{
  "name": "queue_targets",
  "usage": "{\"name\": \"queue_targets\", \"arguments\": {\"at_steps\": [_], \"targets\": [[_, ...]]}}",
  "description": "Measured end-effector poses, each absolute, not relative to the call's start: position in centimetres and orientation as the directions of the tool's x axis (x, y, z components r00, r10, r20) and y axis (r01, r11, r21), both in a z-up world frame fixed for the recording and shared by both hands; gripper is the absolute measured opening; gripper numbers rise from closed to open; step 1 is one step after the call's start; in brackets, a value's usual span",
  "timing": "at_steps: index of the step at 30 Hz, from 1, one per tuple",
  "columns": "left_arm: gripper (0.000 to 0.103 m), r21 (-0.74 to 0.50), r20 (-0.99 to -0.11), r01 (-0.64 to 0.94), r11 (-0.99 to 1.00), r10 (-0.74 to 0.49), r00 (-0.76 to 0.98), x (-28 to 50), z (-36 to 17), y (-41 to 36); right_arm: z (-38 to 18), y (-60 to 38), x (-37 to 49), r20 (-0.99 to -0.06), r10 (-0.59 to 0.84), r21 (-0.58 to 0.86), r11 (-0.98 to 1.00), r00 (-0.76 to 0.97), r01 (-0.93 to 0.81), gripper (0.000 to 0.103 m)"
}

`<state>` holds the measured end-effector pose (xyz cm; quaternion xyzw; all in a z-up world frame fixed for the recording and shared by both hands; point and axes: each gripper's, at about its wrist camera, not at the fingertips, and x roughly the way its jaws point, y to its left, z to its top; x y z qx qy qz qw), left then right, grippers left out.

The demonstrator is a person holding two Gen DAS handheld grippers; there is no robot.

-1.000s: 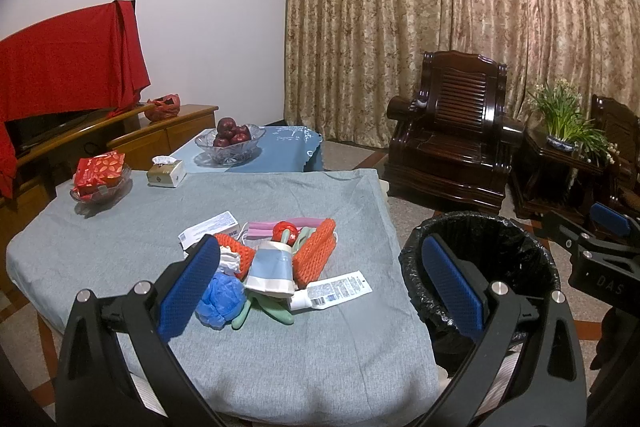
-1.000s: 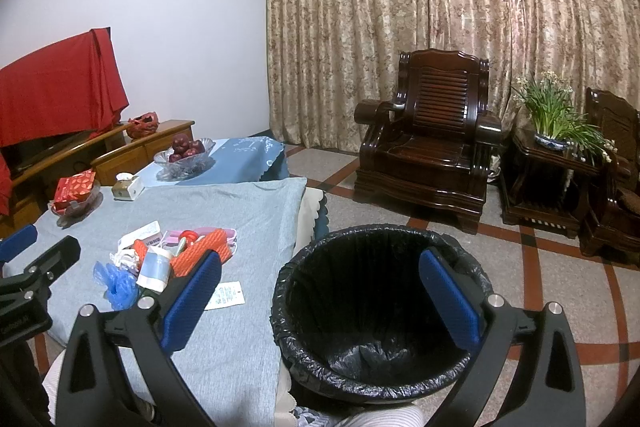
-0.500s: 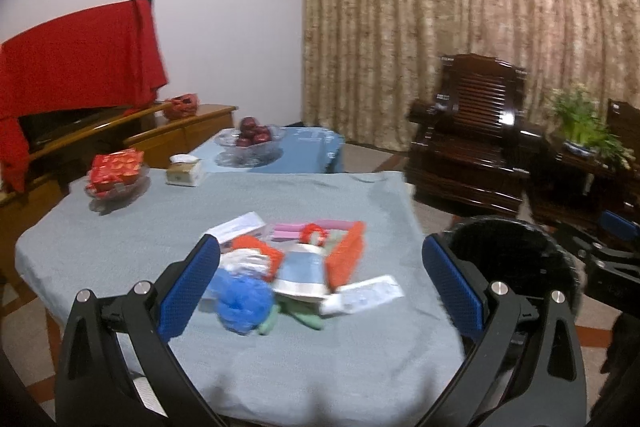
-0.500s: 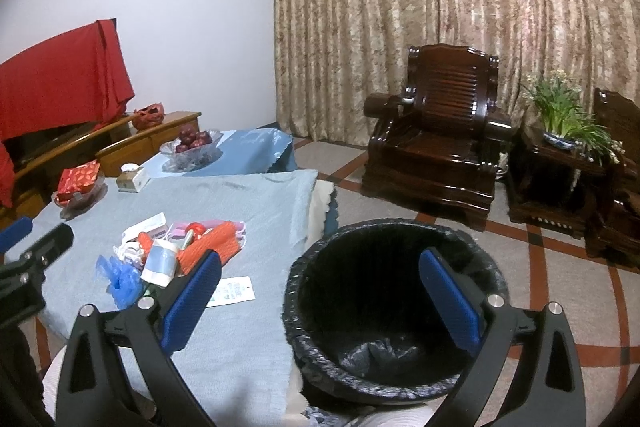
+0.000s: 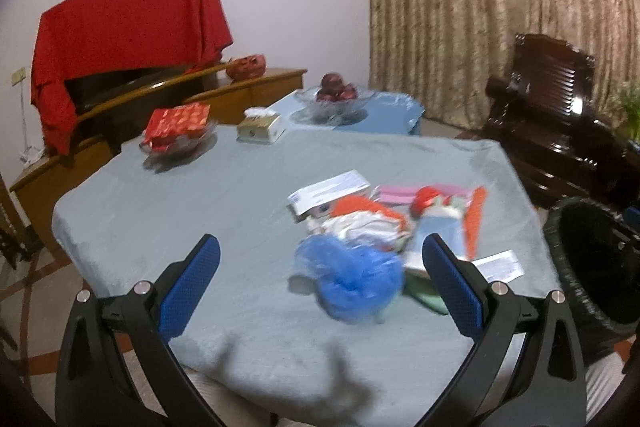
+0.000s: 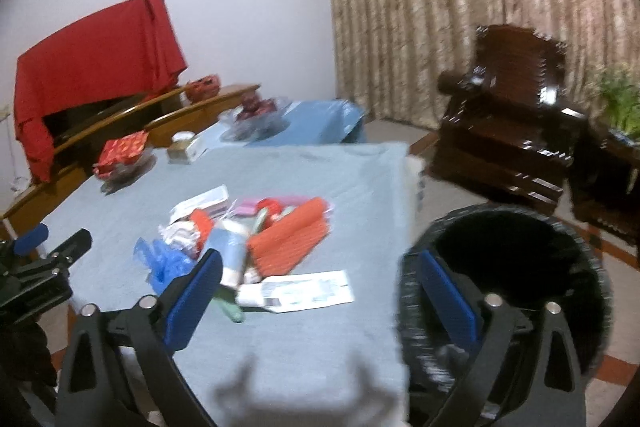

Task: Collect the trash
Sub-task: 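Grasp the white paper cup with the right gripper while the left gripper grasps the blue bag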

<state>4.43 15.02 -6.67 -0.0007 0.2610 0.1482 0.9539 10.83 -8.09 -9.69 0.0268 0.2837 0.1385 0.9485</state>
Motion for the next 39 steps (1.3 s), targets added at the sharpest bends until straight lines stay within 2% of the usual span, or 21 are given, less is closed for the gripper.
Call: {"name": "queue_targets", "arguments": {"at_steps": [6, 11, 13, 16, 23, 29, 33, 38, 39], "targets": [[0.098, 0.087, -0.518, -0.298, 0.951, 0.299, 0.801, 5.7, -9.0, 17.3, -12.6, -3.8, 13.4, -0.588, 0.317, 0.107, 0.942, 0.744, -0.318, 0.081], [0.098, 0.072, -0.536, -0.317, 0.946, 0.305, 0.788, 6.8, -10.4, 18.8, -14.9, -1.1, 15.3, -0.633, 0.353, 0.114, 0.923, 0.689, -0.368, 0.065], [0.098, 0.072, -0.543, -0.324, 0.943, 0.310, 0.781, 7.1, -10.8, 19.3, -15.6, -0.3, 15.7, -0.647, 0.359, 0.110, 0.917, 0.673, -0.384, 0.062], [0.098, 0.073, -0.556, -0.326, 0.943, 0.310, 0.771, 7.6, -11.4, 20.1, -16.7, 0.7, 16.5, -0.667, 0.381, 0.124, 0.904, 0.640, -0.408, 0.049], [0.098, 0.101, -0.554, -0.307, 0.946, 0.310, 0.772, 7.8, -12.1, 19.9, -17.7, 1.6, 16.8, -0.678, 0.430, 0.157, 0.877, 0.596, -0.454, 0.027], [0.097, 0.080, -0.562, -0.295, 0.952, 0.288, 0.776, 8.1, -12.1, 19.2, -17.3, 1.4, 16.1, -0.658, 0.483, 0.185, 0.847, 0.578, -0.498, 0.018], [0.092, 0.076, -0.571, -0.271, 0.960, 0.265, 0.777, 8.4, -12.3, 18.1, -17.0, 0.5, 15.2, -0.650, 0.494, 0.201, 0.844, 0.577, -0.497, 0.017], [0.090, 0.068, -0.593, -0.231, 0.971, 0.226, 0.773, 8.8, -13.4, 16.5, -17.2, -0.9, 14.4, -0.658, 0.478, 0.207, 0.858, 0.583, -0.470, 0.016], [0.087, 0.068, -0.599, -0.222, 0.973, 0.218, 0.770, 9.0, -13.6, 16.3, -17.2, -1.1, 14.3, -0.658, 0.476, 0.207, 0.860, 0.584, -0.467, 0.016]]}}
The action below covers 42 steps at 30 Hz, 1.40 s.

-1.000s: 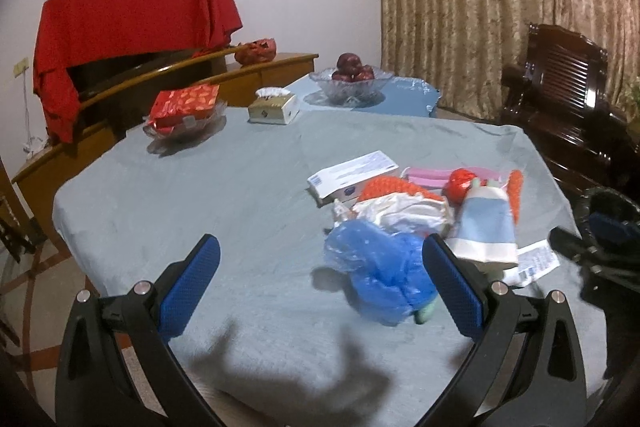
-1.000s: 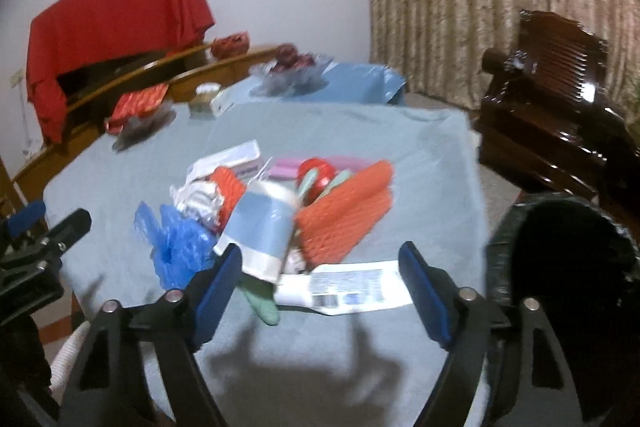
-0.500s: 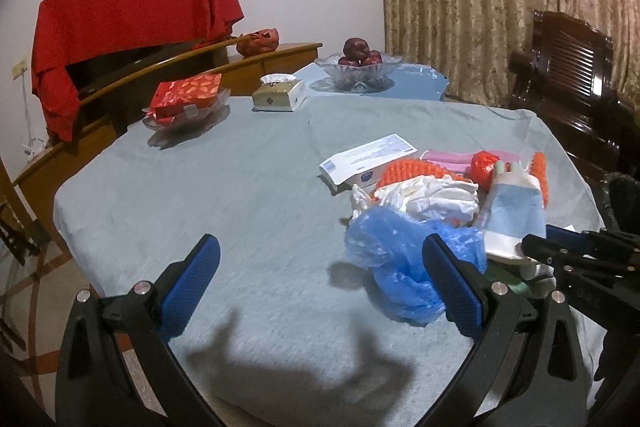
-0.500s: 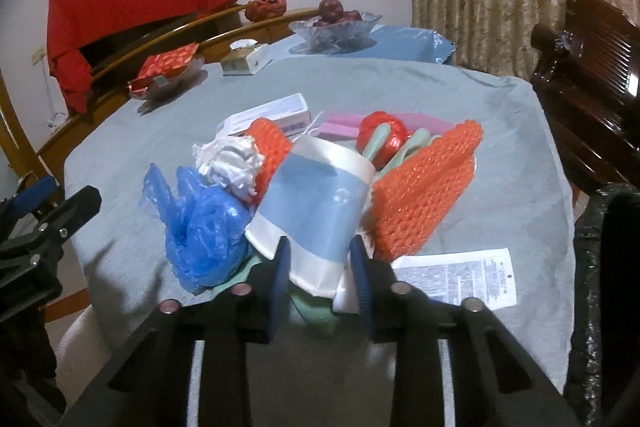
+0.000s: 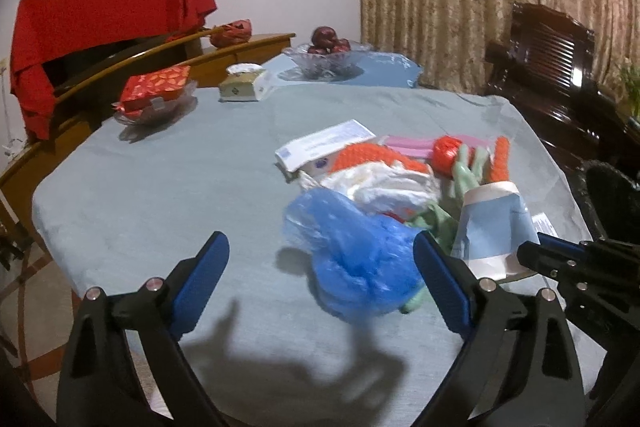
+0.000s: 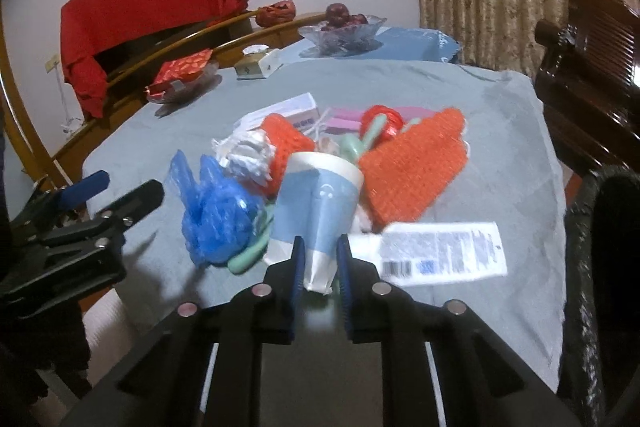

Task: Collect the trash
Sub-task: 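Grasp the white paper cup with the right gripper while the left gripper grasps the blue bag, then carry the blue bag and paper cup to the bin and release both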

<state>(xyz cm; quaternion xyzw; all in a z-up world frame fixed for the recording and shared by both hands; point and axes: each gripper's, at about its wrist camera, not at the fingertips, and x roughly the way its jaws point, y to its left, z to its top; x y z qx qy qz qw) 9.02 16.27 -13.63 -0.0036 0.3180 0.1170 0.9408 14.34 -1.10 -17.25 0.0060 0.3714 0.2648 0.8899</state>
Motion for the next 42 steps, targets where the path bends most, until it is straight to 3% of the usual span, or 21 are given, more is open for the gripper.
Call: {"name": "queue_targets", "arguments": {"at_steps": [7, 11, 15, 17, 29, 42], "targets": [[0.067, 0.036, -0.673, -0.191, 0.981, 0.165, 0.721, 11.0, -16.0, 15.6, -17.6, -1.7, 14.4, -0.663, 0.473, 0.210, 0.861, 0.580, -0.462, 0.014], [0.028, -0.058, -0.722, -0.140, 0.988, 0.056, 0.689, 12.0, -17.6, 15.7, -17.5, -1.6, 14.4, -0.661, 0.480, 0.208, 0.856, 0.577, -0.473, 0.014], [0.007, -0.086, -0.718, -0.139, 0.987, 0.035, 0.695, 11.7, -17.7, 15.7, -17.3, -1.6, 14.4, -0.661, 0.478, 0.200, 0.856, 0.579, -0.477, 0.014], [0.002, -0.087, -0.715, -0.147, 0.985, 0.041, 0.697, 11.4, -17.3, 15.9, -17.1, -1.7, 14.4, -0.659, 0.478, 0.202, 0.856, 0.581, -0.476, 0.013], [0.001, -0.067, -0.639, -0.123, 0.990, 0.053, 0.767, 8.5, -12.1, 14.4, -14.3, -3.2, 13.2, -0.619, 0.490, 0.194, 0.852, 0.613, -0.486, 0.012], [0.001, -0.092, -0.587, 0.138, 0.986, -0.166, 0.792, 10.0, -9.1, 3.8, -10.4, -13.3, 11.8, -0.567, 0.333, 0.144, 0.941, 0.753, -0.307, 0.012]]}}
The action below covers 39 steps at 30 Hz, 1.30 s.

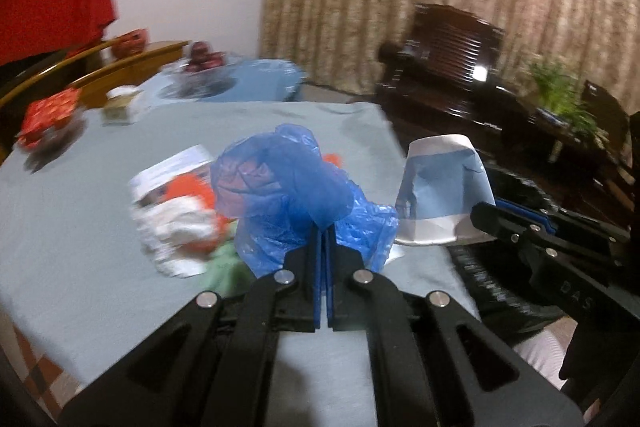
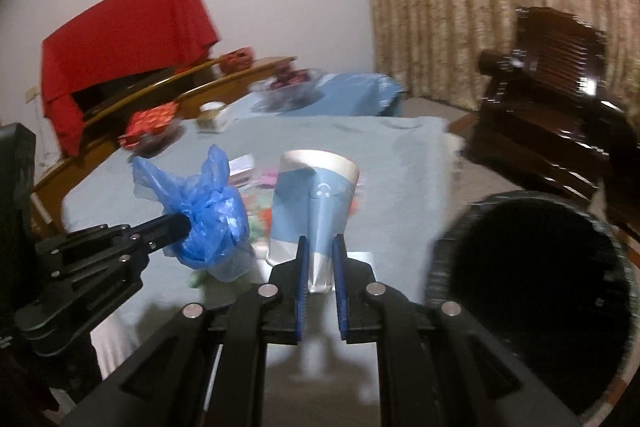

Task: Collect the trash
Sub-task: 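Carry the blue bag and paper cup to the bin and release both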

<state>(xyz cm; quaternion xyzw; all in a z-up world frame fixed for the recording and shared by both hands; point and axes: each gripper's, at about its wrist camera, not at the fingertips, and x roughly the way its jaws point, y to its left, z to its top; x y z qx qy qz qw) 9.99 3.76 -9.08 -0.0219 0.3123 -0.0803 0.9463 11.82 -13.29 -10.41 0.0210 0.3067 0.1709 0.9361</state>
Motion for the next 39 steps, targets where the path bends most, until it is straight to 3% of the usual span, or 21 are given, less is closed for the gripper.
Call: {"name": "queue_targets", "arguments": {"at_steps": [9, 20, 23, 24, 26, 31, 36, 37, 39], "targets": [[0.001, -0.135, -0.582, 0.360, 0.923, -0.368, 0.725, 13.1, -9.7, -7.1, -11.7, -24.3, 11.4, -0.606, 0.097, 0.110, 0.993, 0.789, -0.038, 0.012], [0.002, -0.153, -0.643, 0.493, 0.856, -0.465, 0.608, 16.8, -13.4, -16.1, -15.1, -31.1, 10.7, -0.669, -0.035, 0.088, 0.988, 0.742, 0.127, 0.013], [0.009, -0.161, -0.668, 0.517, 0.841, -0.479, 0.570, 17.3, -14.6, -17.2, -15.8, -31.2, 10.9, -0.687, -0.039, 0.091, 0.986, 0.725, 0.140, 0.015], [0.018, -0.162, -0.673, 0.519, 0.839, -0.479, 0.564, 17.3, -14.8, -17.4, -16.0, -31.3, 10.8, -0.692, -0.041, 0.091, 0.986, 0.721, 0.143, 0.016], [0.046, -0.167, -0.678, 0.521, 0.837, -0.481, 0.556, 17.5, -15.1, -17.5, -16.5, -31.7, 10.8, -0.702, -0.044, 0.093, 0.984, 0.711, 0.153, 0.019], [0.058, -0.165, -0.661, 0.515, 0.841, -0.482, 0.575, 16.9, -14.5, -16.3, -16.8, -32.0, 10.4, -0.710, -0.049, 0.103, 0.980, 0.703, 0.173, 0.023], [0.071, -0.164, -0.635, 0.474, 0.865, -0.460, 0.621, 16.8, -13.0, -14.0, -16.3, -31.8, 10.3, -0.699, -0.048, 0.109, 0.979, 0.713, 0.173, 0.049], [0.075, -0.160, -0.628, 0.462, 0.873, -0.451, 0.634, 16.8, -12.7, -13.3, -15.9, -31.6, 10.2, -0.691, -0.049, 0.110, 0.979, 0.721, 0.171, 0.063], [0.084, -0.145, -0.611, 0.434, 0.889, -0.425, 0.668, 16.5, -11.9, -12.0, -15.3, -30.8, 10.2, -0.670, -0.053, 0.107, 0.980, 0.740, 0.167, 0.079]]}}
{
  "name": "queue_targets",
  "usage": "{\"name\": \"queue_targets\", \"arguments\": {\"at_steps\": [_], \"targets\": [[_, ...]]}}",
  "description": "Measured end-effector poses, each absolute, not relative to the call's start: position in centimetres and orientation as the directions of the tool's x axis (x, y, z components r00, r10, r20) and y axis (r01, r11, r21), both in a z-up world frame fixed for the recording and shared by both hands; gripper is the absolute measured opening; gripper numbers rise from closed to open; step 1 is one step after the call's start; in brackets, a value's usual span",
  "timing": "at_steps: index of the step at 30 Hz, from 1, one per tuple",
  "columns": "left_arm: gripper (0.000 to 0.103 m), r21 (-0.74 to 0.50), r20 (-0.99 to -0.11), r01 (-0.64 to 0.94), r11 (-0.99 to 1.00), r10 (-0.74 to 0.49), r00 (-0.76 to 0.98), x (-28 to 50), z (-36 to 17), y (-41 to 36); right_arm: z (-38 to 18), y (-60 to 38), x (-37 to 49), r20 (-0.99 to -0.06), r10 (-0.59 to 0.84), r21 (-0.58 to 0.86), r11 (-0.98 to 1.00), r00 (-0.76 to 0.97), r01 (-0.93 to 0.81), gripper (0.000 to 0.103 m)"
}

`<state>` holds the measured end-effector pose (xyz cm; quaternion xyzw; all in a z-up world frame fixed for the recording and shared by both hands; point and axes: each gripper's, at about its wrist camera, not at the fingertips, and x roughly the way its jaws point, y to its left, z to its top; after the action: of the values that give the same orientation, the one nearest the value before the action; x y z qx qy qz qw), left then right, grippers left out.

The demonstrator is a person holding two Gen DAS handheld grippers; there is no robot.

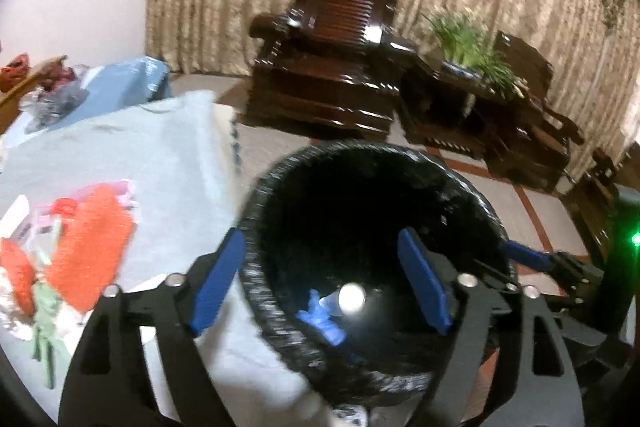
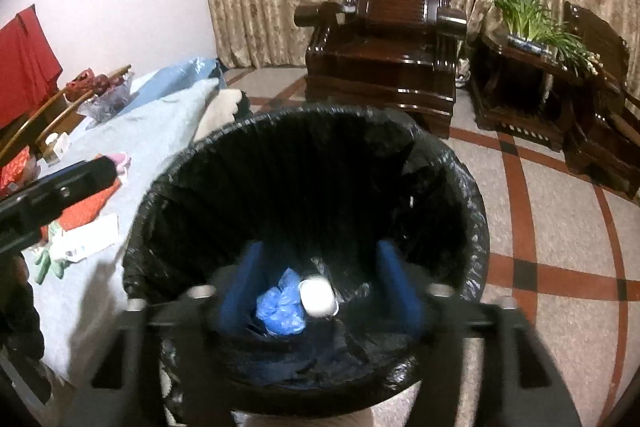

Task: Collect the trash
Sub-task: 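Carry the blue bag and paper cup to the bin and release both, then grasp the orange foam net with the right gripper while the left gripper grasps tissue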

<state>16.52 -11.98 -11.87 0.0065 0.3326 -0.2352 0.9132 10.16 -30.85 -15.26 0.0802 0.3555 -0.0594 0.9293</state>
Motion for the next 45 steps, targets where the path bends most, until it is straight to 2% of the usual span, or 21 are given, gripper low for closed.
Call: {"name": "queue_targets", "arguments": {"at_steps": [1, 3, 9, 15, 23, 30, 45], "targets": [[0.086, -0.139, -0.603, 0.424, 0.895, -0.416, 0.680, 16.3, -11.5, -11.3, -14.8, -30.4, 10.1, -0.657, -0.058, 0.104, 0.981, 0.752, 0.166, 0.089], [0.090, -0.123, -0.585, 0.394, 0.911, -0.387, 0.713, 15.9, -10.8, -9.4, -13.9, -29.7, 10.1, -0.632, -0.046, 0.114, 0.982, 0.773, 0.152, 0.097], [0.091, -0.077, -0.548, 0.265, 0.961, -0.263, 0.794, 14.6, -9.1, -2.4, -12.3, -26.1, 11.3, -0.603, 0.034, 0.146, 0.987, 0.797, 0.068, 0.097], [0.091, -0.004, -0.517, 0.078, 0.997, -0.069, 0.853, 12.4, -8.3, 5.6, -11.6, -19.4, 13.5, -0.572, 0.144, 0.154, 0.986, 0.808, -0.067, 0.097], [0.091, 0.016, -0.528, -0.092, 0.996, 0.086, 0.845, 11.3, -8.8, 13.2, -12.0, -10.4, 15.7, -0.540, 0.250, 0.125, 0.968, 0.804, -0.217, 0.097], [0.091, 0.006, -0.567, -0.167, 0.986, 0.141, 0.812, 12.0, -11.2, 16.9, -14.3, -5.7, 18.0, -0.566, 0.292, 0.117, 0.954, 0.771, -0.276, 0.096], [0.090, -0.005, -0.606, -0.171, 0.985, 0.133, 0.784, 15.1, -14.7, 18.2, -18.6, -1.1, 22.0, -0.644, 0.309, 0.104, 0.942, 0.700, -0.319, 0.082]]}}
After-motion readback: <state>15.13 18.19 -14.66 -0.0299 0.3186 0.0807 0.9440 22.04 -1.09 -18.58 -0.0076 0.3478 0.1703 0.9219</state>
